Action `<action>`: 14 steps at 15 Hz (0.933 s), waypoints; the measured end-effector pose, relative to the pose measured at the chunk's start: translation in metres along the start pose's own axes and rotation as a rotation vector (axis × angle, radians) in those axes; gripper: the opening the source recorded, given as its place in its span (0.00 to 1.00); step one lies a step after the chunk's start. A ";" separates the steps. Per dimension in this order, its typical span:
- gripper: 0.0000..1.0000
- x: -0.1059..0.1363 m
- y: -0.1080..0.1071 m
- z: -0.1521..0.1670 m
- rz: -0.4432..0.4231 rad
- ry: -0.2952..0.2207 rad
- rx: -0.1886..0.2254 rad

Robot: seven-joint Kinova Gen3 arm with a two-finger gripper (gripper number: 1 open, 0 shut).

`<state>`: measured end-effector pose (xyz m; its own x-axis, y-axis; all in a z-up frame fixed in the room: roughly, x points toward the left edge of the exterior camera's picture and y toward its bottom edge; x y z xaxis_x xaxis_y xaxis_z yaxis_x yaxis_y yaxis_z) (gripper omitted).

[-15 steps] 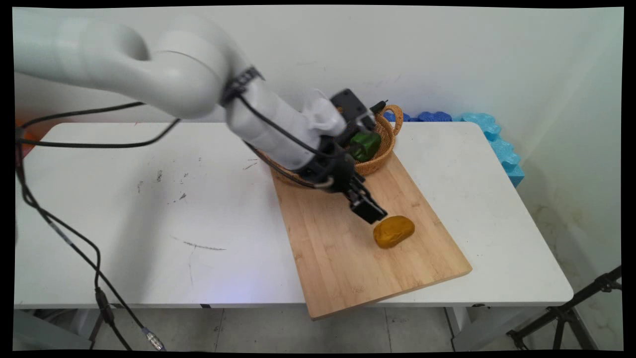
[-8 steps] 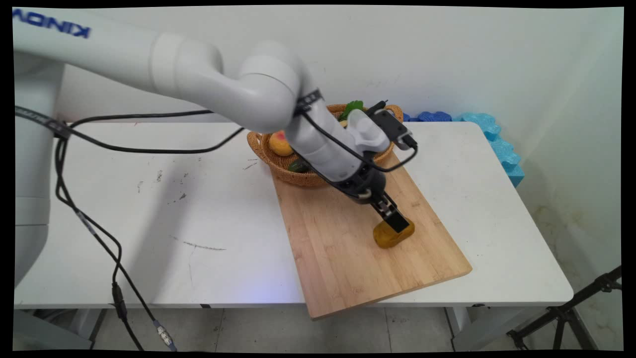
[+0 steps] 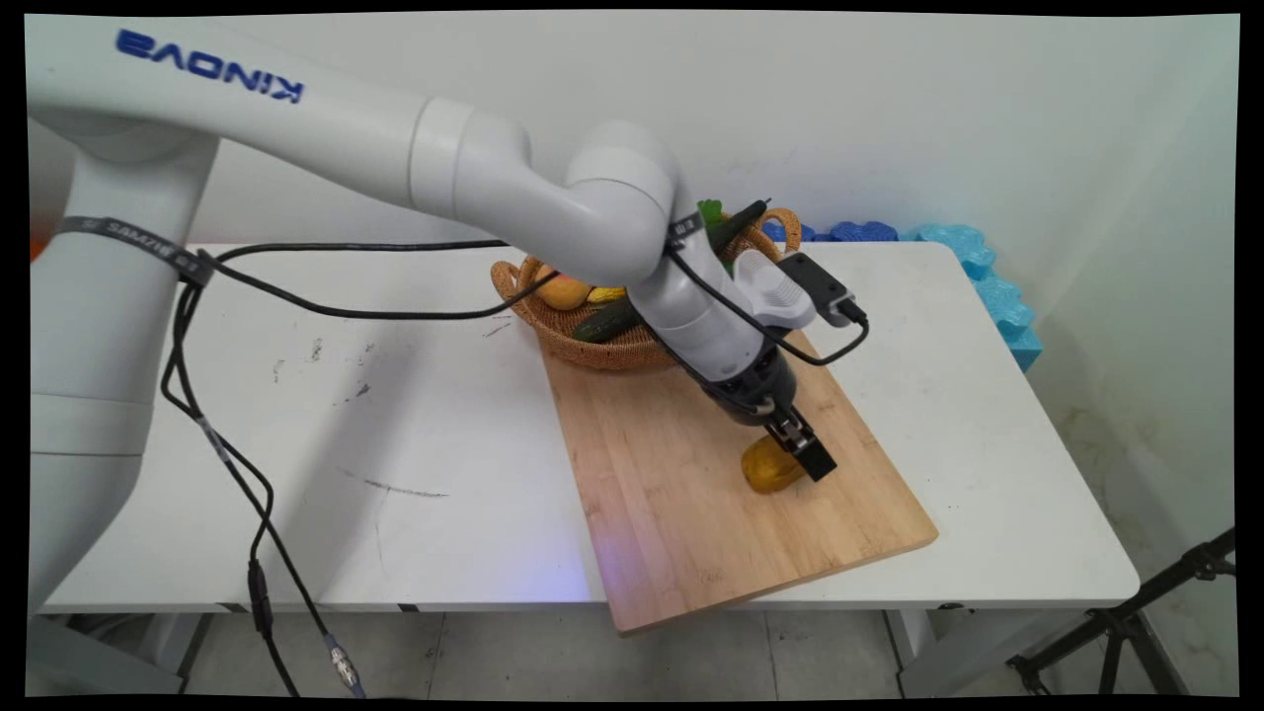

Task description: Pick up the potato from the cutting board, then place the picked object in the vegetable basket

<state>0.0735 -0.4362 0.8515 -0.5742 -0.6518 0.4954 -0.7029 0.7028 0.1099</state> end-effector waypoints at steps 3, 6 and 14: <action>1.00 0.004 0.001 0.010 0.000 -0.012 0.002; 1.00 0.006 0.002 0.016 0.000 -0.019 0.003; 0.00 0.012 0.006 0.022 0.013 -0.019 0.002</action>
<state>0.0526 -0.4460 0.8390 -0.5914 -0.6478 0.4802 -0.6959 0.7109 0.1021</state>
